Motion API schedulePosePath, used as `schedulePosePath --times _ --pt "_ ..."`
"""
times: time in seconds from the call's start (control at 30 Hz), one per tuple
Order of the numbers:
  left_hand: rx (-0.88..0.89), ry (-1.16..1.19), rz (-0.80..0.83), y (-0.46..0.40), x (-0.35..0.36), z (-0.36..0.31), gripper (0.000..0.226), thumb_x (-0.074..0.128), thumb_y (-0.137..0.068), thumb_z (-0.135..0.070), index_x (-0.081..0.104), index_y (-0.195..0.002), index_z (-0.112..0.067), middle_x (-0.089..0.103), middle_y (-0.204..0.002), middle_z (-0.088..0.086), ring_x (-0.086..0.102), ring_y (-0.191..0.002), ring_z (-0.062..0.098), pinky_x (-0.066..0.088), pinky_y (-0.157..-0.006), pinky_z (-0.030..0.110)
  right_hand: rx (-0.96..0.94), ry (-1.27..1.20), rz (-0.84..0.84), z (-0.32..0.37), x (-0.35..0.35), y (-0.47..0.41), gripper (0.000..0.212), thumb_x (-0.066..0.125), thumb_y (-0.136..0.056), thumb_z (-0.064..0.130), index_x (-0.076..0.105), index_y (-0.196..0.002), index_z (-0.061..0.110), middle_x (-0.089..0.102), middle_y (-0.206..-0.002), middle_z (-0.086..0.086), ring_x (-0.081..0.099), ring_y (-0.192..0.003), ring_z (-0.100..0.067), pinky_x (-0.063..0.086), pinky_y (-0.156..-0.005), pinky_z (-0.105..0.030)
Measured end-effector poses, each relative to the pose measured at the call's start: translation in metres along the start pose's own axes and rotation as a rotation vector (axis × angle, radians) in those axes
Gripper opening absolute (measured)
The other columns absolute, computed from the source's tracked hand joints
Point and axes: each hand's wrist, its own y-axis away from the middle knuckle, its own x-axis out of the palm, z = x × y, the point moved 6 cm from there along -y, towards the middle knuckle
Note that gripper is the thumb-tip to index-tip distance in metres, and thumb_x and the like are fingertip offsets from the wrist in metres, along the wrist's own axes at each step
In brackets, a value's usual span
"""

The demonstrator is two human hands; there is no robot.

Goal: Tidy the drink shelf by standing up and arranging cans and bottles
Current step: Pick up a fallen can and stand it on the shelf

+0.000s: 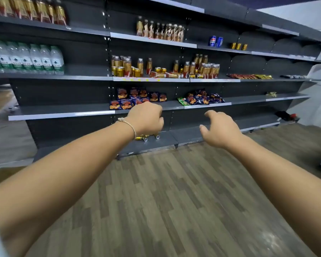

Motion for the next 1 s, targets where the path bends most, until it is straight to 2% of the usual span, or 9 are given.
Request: schedulePosePath --times 0.2,0.3,0.4,0.5,0.57,0.63,0.77,0.87,1.0 --pt "-0.104 0.038 0.103 -0.073 0.047 0.026 0.026 0.044 -0.097 -0.035 0.059 -0.092 -0.015 0.064 -0.083 0.004 0.059 -0.076 0.023 0.049 -0.063 0.033 0.105 -0.406 0.131 -0.035 0.030 -0.085 0.056 0.061 -0.096 0.043 0.051 -0.143 0.014 0.060 -0.136 -0.007 0.059 -0.122 -0.028 0.048 -0.101 -0.036" --pt "-0.115 0.076 0.164 -0.119 0.066 0.032 0.031 0.044 -0.099 -0.039 0.061 -0.104 -0.014 0.066 -0.097 0.006 0.059 -0.086 0.023 0.049 -0.072 0.034 0.162 -0.651 0.215 -0.056 0.044 -0.131 0.050 0.063 -0.096 0.042 0.055 -0.137 0.016 0.063 -0.126 -0.005 0.067 -0.107 -0.027 0.059 -0.087 -0.040" --pt "-0.123 0.064 0.226 -0.158 0.078 0.033 0.037 0.045 -0.098 -0.045 0.058 -0.115 -0.015 0.064 -0.111 0.007 0.058 -0.096 0.025 0.048 -0.080 0.035 0.135 -0.664 0.223 -0.074 0.045 -0.179 0.021 0.059 -0.098 0.041 0.063 -0.105 0.022 0.064 -0.126 -0.007 0.066 -0.107 -0.026 0.060 -0.077 -0.036" --pt "-0.124 0.007 0.234 -0.193 0.087 0.036 0.042 0.044 -0.098 -0.047 0.055 -0.124 -0.017 0.063 -0.116 0.007 0.057 -0.097 0.024 0.050 -0.083 0.037 0.096 -0.643 0.192 -0.087 0.043 -0.217 0.021 0.054 -0.100 0.043 0.057 -0.087 0.027 0.068 -0.107 -0.007 0.068 -0.103 -0.029 0.061 -0.080 -0.043" --pt "-0.131 0.010 0.231 -0.215 0.091 0.038 0.044 0.043 -0.098 -0.048 0.052 -0.130 -0.018 0.061 -0.119 0.006 0.055 -0.095 0.023 0.049 -0.081 0.035 0.089 -0.626 0.170 -0.093 0.045 -0.238 0.026 0.053 -0.100 0.046 0.060 -0.090 0.023 0.066 -0.094 -0.004 0.069 -0.098 -0.031 0.059 -0.088 -0.050" --pt "-0.139 0.015 0.223 -0.235 0.095 0.042 0.045 0.043 -0.099 -0.047 0.051 -0.132 -0.018 0.061 -0.121 0.007 0.056 -0.099 0.024 0.048 -0.079 0.035 0.075 -0.597 0.162 -0.098 0.052 -0.256 0.037 0.053 -0.100 0.047 0.065 -0.100 0.012 0.068 -0.093 -0.007 0.068 -0.096 -0.032 0.057 -0.090 -0.053" --pt "-0.149 -0.018 0.202 -0.269 0.110 0.055 0.047 0.042 -0.098 -0.046 0.049 -0.136 -0.019 0.062 -0.123 0.007 0.059 -0.107 0.028 0.050 -0.079 0.036 0.048 -0.541 0.165 -0.106 0.070 -0.297 0.044 0.056 -0.099 0.047 0.062 -0.123 0.010 0.067 -0.115 -0.006 0.065 -0.097 -0.026 0.056 -0.089 -0.041" --pt "-0.150 -0.016 0.193 -0.295 0.128 0.069 0.046 0.043 -0.098 -0.046 0.049 -0.135 -0.019 0.063 -0.120 0.007 0.059 -0.103 0.028 0.047 -0.073 0.034 0.034 -0.499 0.166 -0.109 0.084 -0.327 0.054 0.060 -0.097 0.044 0.054 -0.140 0.012 0.057 -0.139 -0.008 0.057 -0.122 -0.028 0.044 -0.093 -0.031" --pt "-0.160 -0.010 0.201 -0.335 0.153 0.093 0.042 0.045 -0.097 -0.045 0.053 -0.128 -0.018 0.063 -0.115 0.006 0.059 -0.098 0.027 0.050 -0.074 0.036 0.002 -0.431 0.156 -0.105 0.105 -0.372 0.055 0.063 -0.097 0.040 0.051 -0.143 0.012 0.057 -0.141 -0.010 0.055 -0.125 -0.028 0.043 -0.096 -0.030"
